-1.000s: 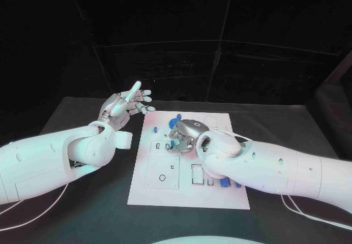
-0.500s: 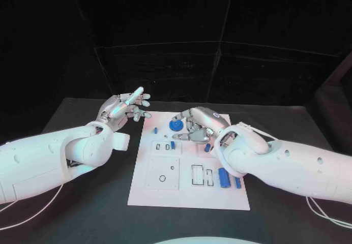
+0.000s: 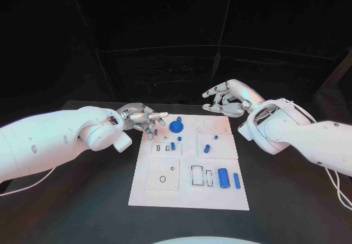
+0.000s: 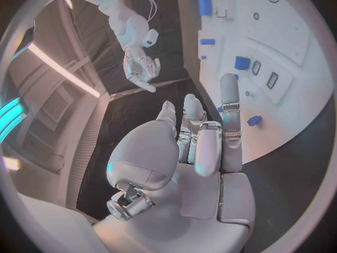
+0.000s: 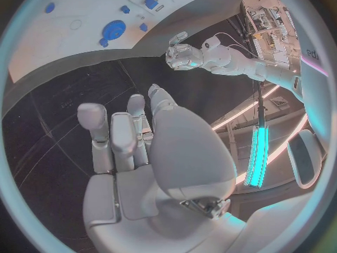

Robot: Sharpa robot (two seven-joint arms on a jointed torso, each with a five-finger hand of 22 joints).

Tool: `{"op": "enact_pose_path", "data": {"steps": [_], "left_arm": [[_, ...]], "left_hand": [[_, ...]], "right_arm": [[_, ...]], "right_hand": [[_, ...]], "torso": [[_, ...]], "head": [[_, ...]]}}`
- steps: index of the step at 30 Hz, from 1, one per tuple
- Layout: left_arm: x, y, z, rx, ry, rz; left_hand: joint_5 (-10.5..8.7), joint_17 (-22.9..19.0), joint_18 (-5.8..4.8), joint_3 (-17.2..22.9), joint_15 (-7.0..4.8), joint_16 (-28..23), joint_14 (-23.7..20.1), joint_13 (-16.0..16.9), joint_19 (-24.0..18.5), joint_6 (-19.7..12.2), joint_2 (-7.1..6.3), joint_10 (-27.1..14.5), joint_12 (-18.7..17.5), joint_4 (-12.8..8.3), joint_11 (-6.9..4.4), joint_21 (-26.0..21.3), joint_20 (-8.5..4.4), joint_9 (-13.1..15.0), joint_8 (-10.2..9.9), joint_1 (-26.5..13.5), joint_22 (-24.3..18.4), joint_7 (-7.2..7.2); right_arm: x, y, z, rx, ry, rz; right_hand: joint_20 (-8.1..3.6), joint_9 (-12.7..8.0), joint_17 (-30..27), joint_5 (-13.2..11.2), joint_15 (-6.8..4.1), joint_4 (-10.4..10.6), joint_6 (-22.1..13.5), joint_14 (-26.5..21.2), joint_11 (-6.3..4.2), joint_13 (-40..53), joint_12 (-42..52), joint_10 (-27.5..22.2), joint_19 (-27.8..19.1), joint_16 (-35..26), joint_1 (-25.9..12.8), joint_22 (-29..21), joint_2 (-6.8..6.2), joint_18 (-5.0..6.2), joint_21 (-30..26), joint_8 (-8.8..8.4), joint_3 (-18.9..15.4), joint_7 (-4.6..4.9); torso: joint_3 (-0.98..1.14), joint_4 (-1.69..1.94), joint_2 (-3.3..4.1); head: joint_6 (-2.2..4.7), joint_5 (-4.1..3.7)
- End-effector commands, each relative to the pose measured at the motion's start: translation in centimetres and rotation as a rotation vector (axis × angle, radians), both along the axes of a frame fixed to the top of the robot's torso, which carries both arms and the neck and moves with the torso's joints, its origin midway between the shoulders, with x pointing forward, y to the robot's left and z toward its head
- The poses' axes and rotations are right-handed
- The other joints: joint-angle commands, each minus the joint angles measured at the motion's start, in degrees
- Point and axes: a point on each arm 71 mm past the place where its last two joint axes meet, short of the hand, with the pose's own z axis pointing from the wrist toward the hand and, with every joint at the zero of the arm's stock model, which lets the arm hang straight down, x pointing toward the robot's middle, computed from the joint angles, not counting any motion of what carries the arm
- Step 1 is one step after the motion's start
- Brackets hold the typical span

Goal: Assemble the parts on the task board

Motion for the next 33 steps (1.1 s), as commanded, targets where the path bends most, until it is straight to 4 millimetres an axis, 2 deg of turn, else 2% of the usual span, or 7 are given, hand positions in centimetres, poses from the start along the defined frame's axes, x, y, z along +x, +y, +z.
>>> {"op": "enact_pose_path", "data": {"steps": [1,6,9,14,17,23,33], "left_arm": [[-0.2,-0.4,-1.2,0.377,0.152,-0.171],[0.6,-1.8,-0.8,0.571,0.161,-0.238],[1.2,-2.6,-0.6,0.625,0.133,-0.234],[2.1,-3.9,-0.2,0.663,0.069,-0.184],[2.4,-4.5,-0.1,0.691,0.033,-0.166],[2.7,-5.7,0.0,0.731,0.001,-0.167],[2.5,-6.9,-1.1,0.844,0.077,-0.246]], "left_hand": [[0.08,-0.08,0.71,-0.69,-0.09,0.04,0.81,0.94,0.07,-1.37,-0.36,-0.80,1.16,1.46,-0.04,0.33,-0.09,0.63,1.08,-1.40,0.19,0.26],[0.00,-0.04,0.69,-1.94,0.19,-0.03,0.77,1.45,-0.18,-3.53,-0.89,-1.69,1.91,3.10,0.31,0.63,0.09,1.12,1.89,-2.47,0.38,0.69],[0.12,1.38,0.73,-1.25,0.17,0.57,1.16,2.84,-0.14,-3.82,-0.38,-1.21,2.93,3.07,0.29,0.93,0.12,1.52,2.72,-1.45,0.55,0.61],[0.14,5.83,0.82,-0.18,-0.22,2.52,2.48,7.77,0.76,-3.79,-0.84,1.66,6.20,3.70,-0.18,2.20,-0.18,2.41,4.70,-0.78,1.24,0.14],[0.13,8.80,0.84,-0.18,-0.62,3.75,3.28,11.05,1.47,-3.19,-1.95,3.82,8.21,4.67,-0.64,3.16,-0.55,3.02,6.07,-1.40,1.77,-0.37],[0.07,11.66,0.81,-0.59,-1.11,4.92,3.89,14.19,1.89,-2.68,-3.78,5.67,9.98,6.87,-1.21,4.38,-1.04,4.09,8.08,-2.80,2.54,-1.01],[0.10,14.21,0.80,0.25,-1.50,5.92,4.37,16.98,2.57,-2.78,-3.79,7.03,11.45,7.78,-1.65,6.14,-1.47,5.47,10.05,-1.95,3.65,-1.49]], "right_arm": [[0.1,-0.8,-0.3,0.015,0.096,0.006],[0.1,-1.9,-0.5,0.001,0.125,-0.015],[0.2,-2.0,-0.6,-0.007,0.138,-0.026],[0.3,-1.9,-0.7,-0.020,0.150,-0.039],[0.4,-1.8,-0.8,-0.026,0.155,-0.043],[0.4,-1.4,-0.9,-0.031,0.161,-0.043],[0.5,-0.9,-1.0,-0.034,0.168,-0.040]], "right_hand": [[-0.03,-0.17,-3.33,-0.19,-0.07,0.27,0.33,-0.41,-0.15,-3.64,-3.65,-0.12,-1.17,-3.69,0.37,-3.29,0.38,0.64,-2.43,0.07,0.51,0.17],[-0.18,-0.17,-4.86,-0.48,-0.12,0.99,0.47,-0.02,-0.19,-6.74,-5.97,0.81,-1.10,-5.86,0.31,-4.86,-0.07,0.83,-3.92,-0.02,0.43,0.02],[-0.21,-0.16,-5.03,-0.51,-0.14,1.17,0.48,0.09,-0.20,-7.15,-6.15,1.05,-1.06,-6.14,0.17,-5.17,-0.35,0.87,-4.17,-0.04,0.23,-0.01],[-0.28,-0.16,-5.38,-0.18,-0.19,1.38,0.46,0.23,-0.25,-7.76,-6.41,1.30,-1.08,-6.66,0.11,-5.80,-0.73,0.95,-4.64,-0.07,-0.02,-0.06],[-0.37,-0.16,-5.46,1.90,-0.26,1.50,0.47,0.42,-0.31,-8.46,-6.73,1.49,-0.93,-6.99,0.45,-6.18,-0.96,0.99,-5.00,-0.10,0.04,-0.09],[-0.42,-0.15,-5.51,2.89,-0.29,1.72,0.52,0.55,-0.34,-8.96,-6.90,1.64,-0.81,-7.25,0.56,-6.47,-1.17,1.00,-5.29,-0.10,0.05,-0.10],[-0.47,-0.15,-5.67,4.11,-0.32,1.93,0.55,0.65,-0.36,-9.50,-7.06,1.76,-0.75,-7.64,0.81,-6.87,-1.35,1.04,-5.66,-0.11,0.19,-0.11]], "torso": [[0.28,-0.04,-0.74],[0.44,-0.31,-1.15],[0.58,-0.43,-1.35],[0.75,-0.33,-1.45],[0.87,-0.35,-1.50],[0.80,-0.52,-1.42],[0.80,-0.36,-1.40]], "head": [[-0.12,0.25],[-0.20,0.67],[-0.36,0.87],[-0.50,1.10],[-0.73,1.22],[-0.98,1.29],[-1.46,1.12]]}}
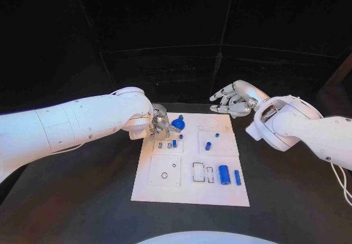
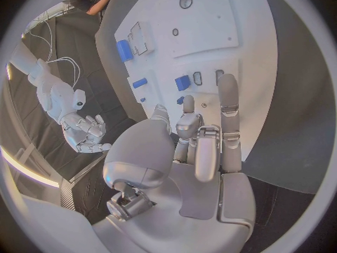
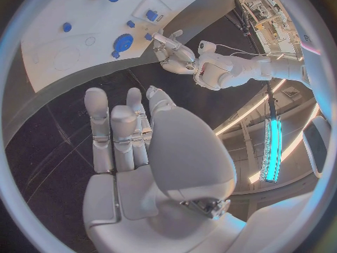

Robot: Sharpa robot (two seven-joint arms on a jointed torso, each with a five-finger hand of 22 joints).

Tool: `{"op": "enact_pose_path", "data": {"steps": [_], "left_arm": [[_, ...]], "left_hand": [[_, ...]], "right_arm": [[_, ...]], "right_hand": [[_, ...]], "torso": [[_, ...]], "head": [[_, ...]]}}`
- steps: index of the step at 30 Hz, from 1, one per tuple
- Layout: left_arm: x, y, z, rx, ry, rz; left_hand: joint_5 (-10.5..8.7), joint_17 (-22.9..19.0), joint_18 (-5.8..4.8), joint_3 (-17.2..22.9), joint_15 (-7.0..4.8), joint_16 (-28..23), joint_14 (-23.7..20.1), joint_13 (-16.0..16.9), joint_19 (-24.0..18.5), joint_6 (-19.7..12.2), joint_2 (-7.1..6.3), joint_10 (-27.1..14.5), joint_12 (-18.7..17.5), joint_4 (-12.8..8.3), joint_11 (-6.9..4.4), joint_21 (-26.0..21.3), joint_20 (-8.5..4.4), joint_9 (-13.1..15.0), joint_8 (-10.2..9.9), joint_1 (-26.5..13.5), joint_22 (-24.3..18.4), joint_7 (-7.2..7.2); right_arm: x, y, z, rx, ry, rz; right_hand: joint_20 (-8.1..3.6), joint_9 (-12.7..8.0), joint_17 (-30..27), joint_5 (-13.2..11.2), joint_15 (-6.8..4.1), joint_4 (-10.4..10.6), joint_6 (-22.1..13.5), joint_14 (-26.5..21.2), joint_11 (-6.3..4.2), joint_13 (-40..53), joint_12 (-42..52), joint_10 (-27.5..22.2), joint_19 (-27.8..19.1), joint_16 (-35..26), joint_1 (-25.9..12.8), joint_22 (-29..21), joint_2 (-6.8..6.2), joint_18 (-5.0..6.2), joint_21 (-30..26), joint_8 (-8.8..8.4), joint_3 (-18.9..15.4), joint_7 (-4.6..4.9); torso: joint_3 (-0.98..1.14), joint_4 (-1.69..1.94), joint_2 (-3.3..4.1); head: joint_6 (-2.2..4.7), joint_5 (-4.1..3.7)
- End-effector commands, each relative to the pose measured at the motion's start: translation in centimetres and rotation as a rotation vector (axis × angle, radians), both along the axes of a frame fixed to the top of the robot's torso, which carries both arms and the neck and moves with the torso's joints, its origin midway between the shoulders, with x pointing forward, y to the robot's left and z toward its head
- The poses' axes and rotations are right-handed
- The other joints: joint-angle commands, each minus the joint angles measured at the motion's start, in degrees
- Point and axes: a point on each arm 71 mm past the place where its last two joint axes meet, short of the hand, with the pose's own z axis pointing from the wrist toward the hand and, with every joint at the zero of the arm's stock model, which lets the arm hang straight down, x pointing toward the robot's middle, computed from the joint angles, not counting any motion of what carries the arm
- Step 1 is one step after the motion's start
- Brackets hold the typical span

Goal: Assemble the parts on the task board

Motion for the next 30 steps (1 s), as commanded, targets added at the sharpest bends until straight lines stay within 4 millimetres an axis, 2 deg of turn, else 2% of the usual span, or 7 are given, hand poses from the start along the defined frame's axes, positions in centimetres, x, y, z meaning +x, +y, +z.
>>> {"op": "enact_pose_path", "data": {"steps": [1,4,8,17,20,30], "left_arm": [[-0.1,0.2,-0.5,0.108,0.047,-0.020],[-0.2,0.2,-0.7,0.140,0.071,-0.028],[-0.3,0.0,-0.9,0.161,0.092,-0.026],[-0.3,-0.7,-1.1,0.150,0.113,-0.019],[-0.3,-0.9,-1.1,0.141,0.112,-0.016],[-0.4,-1.6,-1.2,0.120,0.107,-0.030]], "left_hand": [[0.10,6.39,0.55,0.55,-0.46,0.38,4.39,-0.05,1.14,-0.55,-0.10,0.24,0.16,0.16,0.11,1.71,0.01,0.38,0.43,0.74,1.87,-0.42],[0.06,8.99,-1.05,1.18,-0.52,1.19,4.82,-1.11,5.92,-1.53,-0.14,-0.72,-0.56,0.25,0.16,9.63,-0.19,1.07,1.05,1.39,12.84,-0.38],[0.02,12.13,-3.38,2.00,-0.60,2.12,5.40,-4.20,12.08,-2.78,-0.14,-2.90,-2.56,0.22,0.23,19.76,-0.41,1.69,1.48,2.14,27.81,-0.21],[-0.01,12.35,-3.92,2.68,-0.63,2.18,5.42,-5.51,13.71,-3.49,0.10,-3.75,-3.54,0.36,0.27,22.17,-0.55,2.12,1.78,2.34,31.37,-0.12],[-0.01,13.43,-4.73,2.61,-0.64,2.51,5.66,-6.00,15.08,-3.67,-0.04,-4.03,-3.91,0.72,0.27,25.05,-0.57,2.34,2.00,1.85,36.22,-0.12],[0.01,14.31,-4.93,2.69,-0.65,2.78,5.87,-5.27,15.49,-3.68,-0.02,-3.60,-3.58,0.79,0.24,25.85,-0.58,2.52,2.21,1.72,37.49,-0.17]], "right_arm": [[0.1,0.1,0.0,-0.008,0.008,-0.001],[0.1,0.2,0.0,-0.008,0.009,-0.001],[0.1,0.3,0.0,-0.008,0.010,-0.001],[0.2,0.5,-0.1,-0.008,0.011,0.001],[0.2,0.5,-0.1,-0.008,0.012,0.001],[0.3,0.7,-0.2,-0.014,0.017,0.005]], "right_hand": [[-0.28,-0.03,-0.16,0.41,0.07,0.39,0.36,0.38,0.04,-0.14,-0.33,0.49,-0.01,-0.42,0.08,-0.17,-0.61,1.06,-0.35,-0.11,0.08,0.10],[-0.28,-0.03,-0.16,0.43,0.07,0.40,0.36,0.38,0.04,-0.15,-0.33,0.49,-0.02,-0.43,0.08,-0.18,-0.62,1.06,-0.35,-0.11,0.09,0.10],[-0.28,-0.03,-0.20,0.56,0.07,0.43,0.36,0.38,0.04,-0.22,-0.35,0.50,-0.05,-0.50,0.11,-0.31,-0.63,1.08,-0.44,-0.11,0.11,0.10],[-0.29,-0.03,-0.31,0.71,0.07,0.47,0.36,0.37,0.04,-0.29,-0.38,0.50,-0.09,-0.63,0.13,-0.45,-0.65,1.10,-0.55,-0.11,0.14,0.10],[-0.29,-0.03,-0.31,0.71,0.07,0.47,0.36,0.37,0.04,-0.29,-0.38,0.50,-0.09,-0.63,0.13,-0.45,-0.65,1.10,-0.55,-0.11,0.14,0.10],[-0.29,-0.02,-0.30,0.87,0.07,0.52,0.39,0.38,0.04,-0.38,-0.41,0.50,-0.11,-0.67,0.16,-0.56,-0.66,1.11,-0.63,-0.10,0.17,0.10]], "torso": [[-0.05,0.06,-0.01],[-0.10,0.03,0.04],[-0.06,0.04,0.00],[-0.09,-0.01,0.05],[-0.07,0.05,-0.02],[-0.05,0.08,0.01]], "head": [[-0.21,-0.05],[-0.21,-0.03],[-0.31,-0.09],[-0.52,-0.20],[-0.61,-0.26],[-0.86,-0.37]]}}
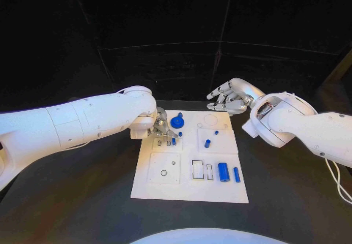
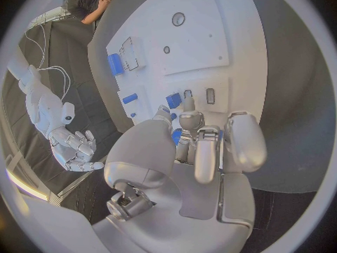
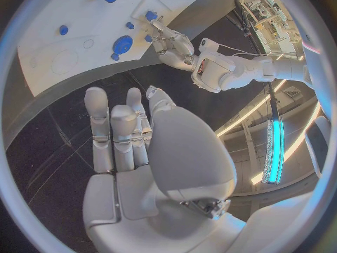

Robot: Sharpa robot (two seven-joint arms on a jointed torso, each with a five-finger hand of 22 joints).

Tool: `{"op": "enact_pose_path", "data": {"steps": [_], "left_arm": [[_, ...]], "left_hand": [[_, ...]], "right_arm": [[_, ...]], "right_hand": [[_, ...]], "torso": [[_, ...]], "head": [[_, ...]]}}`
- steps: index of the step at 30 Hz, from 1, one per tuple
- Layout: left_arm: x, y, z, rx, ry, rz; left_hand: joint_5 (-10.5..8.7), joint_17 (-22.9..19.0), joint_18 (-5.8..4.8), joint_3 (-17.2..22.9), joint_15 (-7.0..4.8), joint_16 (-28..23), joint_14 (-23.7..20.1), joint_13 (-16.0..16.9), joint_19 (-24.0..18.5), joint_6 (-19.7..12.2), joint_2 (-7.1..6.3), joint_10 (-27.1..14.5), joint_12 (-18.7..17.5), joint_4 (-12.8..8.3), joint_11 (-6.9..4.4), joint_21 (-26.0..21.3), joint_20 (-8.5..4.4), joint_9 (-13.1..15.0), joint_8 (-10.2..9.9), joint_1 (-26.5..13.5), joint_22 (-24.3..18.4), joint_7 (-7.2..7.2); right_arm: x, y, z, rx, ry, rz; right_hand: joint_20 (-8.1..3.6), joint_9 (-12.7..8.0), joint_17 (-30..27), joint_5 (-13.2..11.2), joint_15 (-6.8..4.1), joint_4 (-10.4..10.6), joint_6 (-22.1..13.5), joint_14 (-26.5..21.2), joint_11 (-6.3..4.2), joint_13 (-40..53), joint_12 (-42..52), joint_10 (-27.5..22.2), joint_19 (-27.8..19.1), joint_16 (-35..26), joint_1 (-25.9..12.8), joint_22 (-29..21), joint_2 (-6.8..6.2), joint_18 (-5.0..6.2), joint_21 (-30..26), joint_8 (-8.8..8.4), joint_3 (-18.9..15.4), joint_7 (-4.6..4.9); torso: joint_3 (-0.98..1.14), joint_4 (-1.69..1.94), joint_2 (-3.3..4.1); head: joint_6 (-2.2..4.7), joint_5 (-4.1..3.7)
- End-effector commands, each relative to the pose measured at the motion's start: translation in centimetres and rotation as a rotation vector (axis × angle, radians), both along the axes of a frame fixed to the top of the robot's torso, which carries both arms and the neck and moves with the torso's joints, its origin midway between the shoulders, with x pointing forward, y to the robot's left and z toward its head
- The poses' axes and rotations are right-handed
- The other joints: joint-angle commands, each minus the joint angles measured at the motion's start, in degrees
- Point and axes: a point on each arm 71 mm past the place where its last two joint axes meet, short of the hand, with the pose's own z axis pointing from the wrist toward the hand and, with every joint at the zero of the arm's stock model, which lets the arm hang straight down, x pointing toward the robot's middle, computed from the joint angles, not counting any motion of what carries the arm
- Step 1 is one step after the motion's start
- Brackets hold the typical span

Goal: Assemble the parts on the task board

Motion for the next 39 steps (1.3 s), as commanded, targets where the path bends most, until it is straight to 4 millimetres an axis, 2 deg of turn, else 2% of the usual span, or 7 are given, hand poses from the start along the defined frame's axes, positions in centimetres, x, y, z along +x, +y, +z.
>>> {"op": "enact_pose_path", "data": {"steps": [1,7,13,20,29,39], "left_arm": [[-0.03,-0.31,0.01,-0.011,0.006,-0.004],[0.00,-0.70,-0.02,-0.022,-0.001,-0.006],[0.05,-0.89,-0.09,-0.010,0.007,-0.009],[0.18,-0.96,-0.19,0.006,0.020,-0.014],[0.37,-1.01,-0.39,0.012,0.026,-0.012],[0.42,-1.22,-0.58,0.008,0.027,-0.013]], "left_hand": [[0.01,14.35,-0.52,0.08,-0.25,0.40,5.89,0.21,0.61,-0.40,-0.22,0.12,0.16,0.41,-0.18,0.29,-0.03,0.10,0.42,-0.42,0.29,-0.18],[0.03,14.49,-0.56,0.25,-0.27,0.45,5.92,0.40,0.72,-0.42,-0.16,0.27,0.26,0.31,-0.21,0.50,-0.05,0.22,0.57,-0.29,0.56,-0.21],[0.05,14.47,-0.57,0.78,-0.29,0.44,5.92,0.44,0.77,-0.61,-0.25,0.31,0.24,-0.17,-0.23,0.65,-0.07,0.43,0.78,0.42,0.72,-0.23],[0.05,14.46,-0.60,1.83,-0.27,0.43,5.91,0.40,0.72,-1.02,-0.94,0.23,0.11,-1.34,-0.20,0.85,-0.06,0.78,1.06,1.82,1.00,-0.19],[0.05,14.47,-0.61,1.89,-0.27,0.44,5.91,0.47,0.73,-1.04,-1.01,0.26,0.14,-1.41,-0.20,0.90,-0.05,0.81,1.08,1.89,1.08,-0.19],[0.05,14.51,-0.63,1.95,-0.26,0.45,5.93,0.65,0.75,-1.06,-1.03,0.35,0.22,-1.45,-0.20,0.97,-0.05,0.83,1.10,1.92,1.21,-0.18]], "right_arm": [[0.04,0.14,0.06,-0.008,0.001,0.007],[0.09,0.27,0.01,-0.011,0.004,0.008],[0.13,0.35,-0.03,-0.014,0.008,0.009],[0.17,0.52,-0.10,-0.017,0.013,0.012],[0.21,0.80,-0.15,-0.018,0.017,0.018],[0.26,0.95,-0.19,-0.020,0.020,0.020]], "right_hand": [[-0.30,-0.03,-0.03,0.39,0.06,0.39,0.42,0.39,0.03,-0.11,-0.23,0.51,-0.11,-0.16,0.02,-0.09,-0.52,1.13,-0.34,-0.08,0.02,0.10],[-0.30,-0.02,-0.03,0.40,0.06,0.39,0.43,0.39,0.03,-0.11,-0.23,0.51,-0.11,-0.16,0.02,-0.09,-0.52,1.13,-0.34,-0.08,0.02,0.10],[-0.30,-0.01,-0.02,0.52,0.06,0.47,0.49,0.40,0.03,-0.18,-0.25,0.53,-0.08,-0.19,0.00,-0.09,-0.51,1.12,-0.37,-0.05,0.05,0.10],[-0.31,0.00,0.01,0.58,0.06,0.53,0.54,0.41,0.03,-0.23,-0.25,0.54,-0.10,-0.19,-0.03,-0.17,-0.50,1.13,-0.42,-0.02,0.06,0.10],[-0.31,-0.01,0.04,0.74,0.06,0.68,0.55,0.44,0.04,-0.32,-0.27,0.57,-0.07,-0.22,-0.10,-0.20,-0.45,1.13,-0.47,-0.02,0.10,0.11],[-0.31,-0.01,0.04,0.76,0.06,0.69,0.55,0.44,0.04,-0.33,-0.27,0.57,-0.07,-0.23,-0.11,-0.21,-0.44,1.13,-0.48,-0.02,0.11,0.11]], "torso": [[0.01,-0.03,0.00],[-0.02,-0.02,0.00],[0.03,-0.15,0.04],[0.05,0.01,0.04],[0.09,0.01,-0.01],[0.10,0.01,0.01]], "head": [[-0.10,0.03],[-0.20,-0.13],[-0.31,-0.21],[-0.46,-0.46],[-0.74,-0.63],[-0.71,-1.05]]}}
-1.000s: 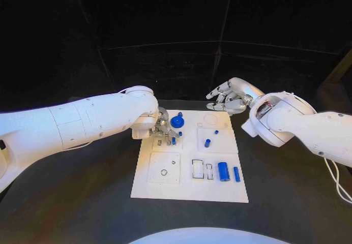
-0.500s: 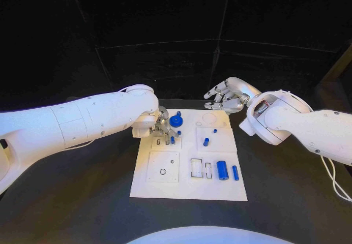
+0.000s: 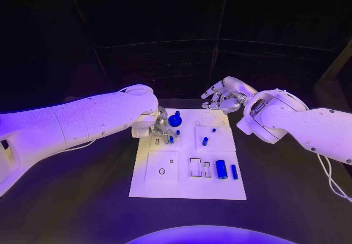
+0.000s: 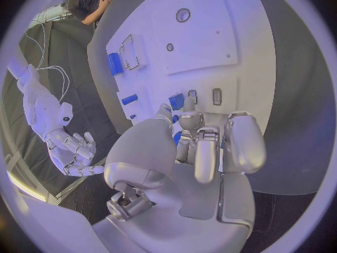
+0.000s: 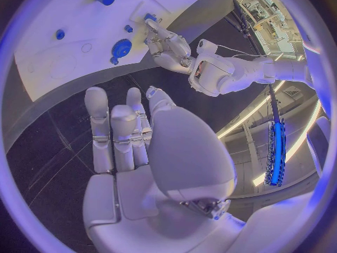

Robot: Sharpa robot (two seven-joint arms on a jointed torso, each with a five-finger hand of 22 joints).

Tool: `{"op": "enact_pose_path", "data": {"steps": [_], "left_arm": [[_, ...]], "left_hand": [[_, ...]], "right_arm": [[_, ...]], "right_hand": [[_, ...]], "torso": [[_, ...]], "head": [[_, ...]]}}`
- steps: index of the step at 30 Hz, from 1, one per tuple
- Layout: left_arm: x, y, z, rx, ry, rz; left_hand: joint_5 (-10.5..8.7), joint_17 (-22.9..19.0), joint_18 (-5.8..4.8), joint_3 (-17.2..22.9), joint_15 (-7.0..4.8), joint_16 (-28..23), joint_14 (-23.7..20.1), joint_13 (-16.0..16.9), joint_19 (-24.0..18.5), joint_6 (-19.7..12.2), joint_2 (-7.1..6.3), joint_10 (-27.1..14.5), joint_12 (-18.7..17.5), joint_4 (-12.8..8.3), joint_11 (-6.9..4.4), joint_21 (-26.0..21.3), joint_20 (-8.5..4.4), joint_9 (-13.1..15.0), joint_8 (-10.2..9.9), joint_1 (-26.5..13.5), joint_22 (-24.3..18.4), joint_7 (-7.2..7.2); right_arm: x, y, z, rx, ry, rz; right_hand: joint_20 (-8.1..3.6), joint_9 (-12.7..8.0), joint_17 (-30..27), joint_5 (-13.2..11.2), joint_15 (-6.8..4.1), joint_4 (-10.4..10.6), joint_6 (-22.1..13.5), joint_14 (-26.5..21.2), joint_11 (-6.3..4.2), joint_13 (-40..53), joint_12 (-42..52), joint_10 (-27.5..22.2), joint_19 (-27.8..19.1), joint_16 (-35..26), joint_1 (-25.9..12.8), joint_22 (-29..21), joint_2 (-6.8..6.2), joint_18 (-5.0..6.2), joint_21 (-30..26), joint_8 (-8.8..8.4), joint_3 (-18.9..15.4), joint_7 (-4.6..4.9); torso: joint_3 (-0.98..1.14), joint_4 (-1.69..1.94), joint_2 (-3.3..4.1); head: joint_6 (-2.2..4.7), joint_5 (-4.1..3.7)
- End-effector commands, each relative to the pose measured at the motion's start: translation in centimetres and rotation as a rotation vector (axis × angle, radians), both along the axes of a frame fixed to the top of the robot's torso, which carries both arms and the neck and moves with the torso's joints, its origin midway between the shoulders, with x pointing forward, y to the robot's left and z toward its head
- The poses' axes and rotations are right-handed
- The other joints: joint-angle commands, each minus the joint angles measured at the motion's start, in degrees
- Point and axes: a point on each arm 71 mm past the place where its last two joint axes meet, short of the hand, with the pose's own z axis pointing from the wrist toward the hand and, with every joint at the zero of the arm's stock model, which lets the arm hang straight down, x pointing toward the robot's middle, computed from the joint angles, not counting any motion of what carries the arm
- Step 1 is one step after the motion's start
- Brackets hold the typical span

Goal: Assemble the parts on the task board

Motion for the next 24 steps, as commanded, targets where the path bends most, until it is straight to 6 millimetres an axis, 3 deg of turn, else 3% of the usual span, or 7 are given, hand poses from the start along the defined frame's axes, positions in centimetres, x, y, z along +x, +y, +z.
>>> {"op": "enact_pose_path", "data": {"steps": [1,13,24], "left_arm": [[-0.01,-0.09,-0.01,0.001,0.009,-0.007],[-0.10,-0.58,-0.15,-0.002,0.013,-0.018],[-0.17,-0.93,-0.23,-0.001,0.015,-0.023]], "left_hand": [[0.05,14.53,-0.63,0.21,-0.27,0.22,5.93,0.07,0.75,-0.44,-0.15,0.35,0.22,-0.03,-0.20,0.25,-0.06,0.06,0.33,0.52,0.05,0.01],[0.06,14.52,-0.64,0.41,-0.27,0.21,5.92,0.15,0.75,-0.45,-0.15,0.41,0.26,-0.15,-0.20,0.30,-0.05,0.12,0.39,0.64,0.13,0.01],[0.10,14.55,-0.62,2.14,-0.26,0.22,5.93,0.25,0.62,-0.67,0.19,0.46,0.21,-1.55,-0.20,0.37,-0.03,0.42,0.61,2.09,0.21,0.02]], "right_arm": [[0.01,0.16,0.09,-0.006,0.000,0.008],[0.12,0.32,0.01,-0.008,0.003,0.010],[0.19,0.47,-0.06,-0.015,0.005,0.013]], "right_hand": [[-0.31,-0.01,0.03,0.20,0.06,0.37,0.38,0.44,-0.17,-0.05,-0.27,0.37,-0.07,-0.23,-0.11,-0.10,-0.44,1.14,-0.19,-0.02,0.11,-0.06],[-0.32,-0.01,0.16,0.34,0.06,0.50,0.40,0.48,-0.17,-0.13,-0.28,0.40,-0.01,-0.16,-0.17,-0.06,-0.40,1.12,-0.20,-0.01,0.15,-0.06],[-0.32,-0.02,0.06,0.64,0.05,0.58,0.40,0.49,-0.20,-0.26,-0.29,0.42,-0.04,-0.32,-0.06,-0.25,-0.35,1.15,-0.35,-0.02,0.29,-0.06]], "torso": [[0.02,0.03,-0.01],[0.02,0.04,-0.01],[0.06,0.06,-0.03]], "head": [[-0.02,-0.11],[-0.15,-0.33],[-0.24,-0.43]]}}
